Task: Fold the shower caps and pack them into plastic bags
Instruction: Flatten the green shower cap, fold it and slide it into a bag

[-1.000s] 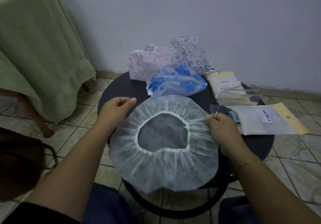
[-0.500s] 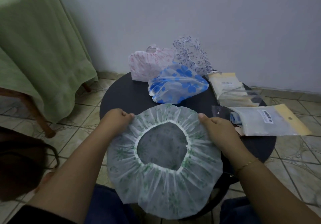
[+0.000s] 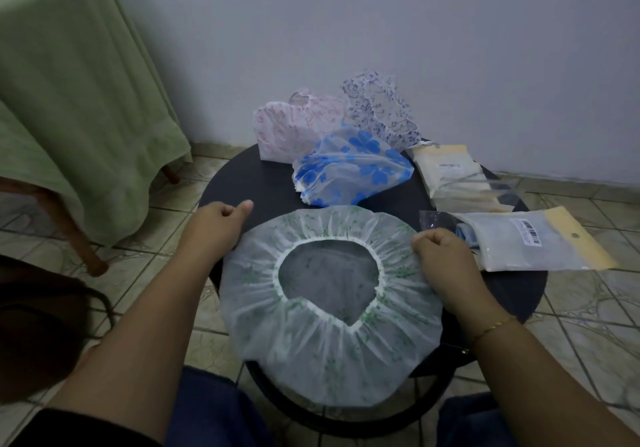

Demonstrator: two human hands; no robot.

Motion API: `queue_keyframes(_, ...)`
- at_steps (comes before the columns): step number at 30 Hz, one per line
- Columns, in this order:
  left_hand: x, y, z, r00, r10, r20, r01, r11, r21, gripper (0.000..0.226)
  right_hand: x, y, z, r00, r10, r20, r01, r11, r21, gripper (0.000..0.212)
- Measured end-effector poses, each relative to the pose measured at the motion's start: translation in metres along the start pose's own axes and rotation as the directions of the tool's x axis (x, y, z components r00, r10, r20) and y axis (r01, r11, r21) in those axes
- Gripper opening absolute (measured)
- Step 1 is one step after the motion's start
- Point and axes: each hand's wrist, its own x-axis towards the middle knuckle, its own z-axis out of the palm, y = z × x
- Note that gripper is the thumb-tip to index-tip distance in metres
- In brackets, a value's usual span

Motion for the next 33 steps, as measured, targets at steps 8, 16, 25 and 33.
queue_keyframes(8, -0.005, 0.0, -0.016, 0.932, -0.202, 0.301, 0.216, 0.976, -0.014, 0.041, -0.005, -0.006, -0.002, 0.996, 0.019, 0.091, -0.018, 1.0, -0.007, 0.018)
queue_keyframes(16, -0.003, -0.009, -0.009, 0.964, 0.021, 0.263, 0.027, 0.984, -0.178, 0.01, -0.012, -0.01, 0.002, 0.985, 0.05, 0.164, -0.061, 0.996, 0.062, 0.042)
queue_keyframes(25, -0.012, 0.005, 0.004, 0.911, 0.265, 0.316, -0.136, 0.916, -0.377, 0.015, -0.014, -0.012, 0.004, 0.967, 0.06, 0.248, -0.079, 0.994, 0.07, 0.039)
queue_keyframes(33, -0.002, 0.001, 0.0, 0.977, 0.114, 0.181, -0.046, 0.938, -0.343, 0.023, -0.005, -0.007, 0.004, 0.99, 0.102, 0.098, -0.12, 0.972, 0.203, 0.027)
